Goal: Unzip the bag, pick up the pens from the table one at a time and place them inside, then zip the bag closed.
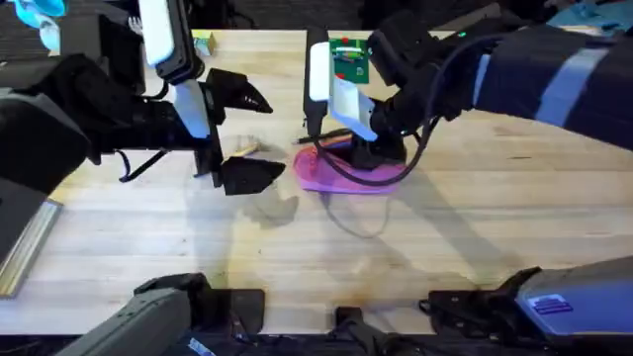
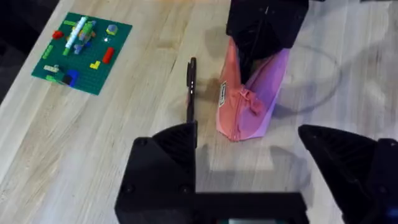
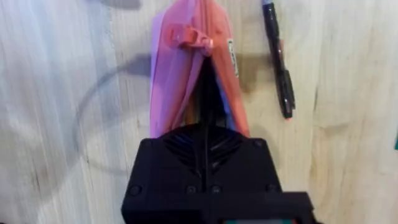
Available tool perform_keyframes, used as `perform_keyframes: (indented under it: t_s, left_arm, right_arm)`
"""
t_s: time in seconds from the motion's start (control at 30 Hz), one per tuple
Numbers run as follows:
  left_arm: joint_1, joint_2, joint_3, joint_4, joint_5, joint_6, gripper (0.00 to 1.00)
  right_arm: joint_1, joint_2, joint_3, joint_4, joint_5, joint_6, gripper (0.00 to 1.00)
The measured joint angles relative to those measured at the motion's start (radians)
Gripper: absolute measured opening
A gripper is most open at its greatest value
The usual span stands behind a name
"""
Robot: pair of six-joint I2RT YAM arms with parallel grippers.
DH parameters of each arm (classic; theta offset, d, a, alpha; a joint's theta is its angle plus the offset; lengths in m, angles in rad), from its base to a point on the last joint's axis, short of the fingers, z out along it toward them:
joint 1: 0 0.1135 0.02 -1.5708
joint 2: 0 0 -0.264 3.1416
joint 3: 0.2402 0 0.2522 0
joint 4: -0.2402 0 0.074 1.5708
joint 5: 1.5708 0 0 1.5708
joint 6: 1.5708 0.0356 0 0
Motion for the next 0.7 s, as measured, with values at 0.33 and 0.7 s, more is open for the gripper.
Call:
perform_keyframes:
  t_s: [0.33,0.7]
  left_arm:
    - [0.0,0.0,0.0,0.0,0.0,0.0,0.992]
    - [0.0,0.0,0.0,0.0,0.0,0.0,0.993]
  right_arm:
    - [0.0,0.005,0.0,0.0,-0.007,0.0,0.195]
    - [-0.001,0.005,0.0,0.0,-0.008,-0.003,0.997]
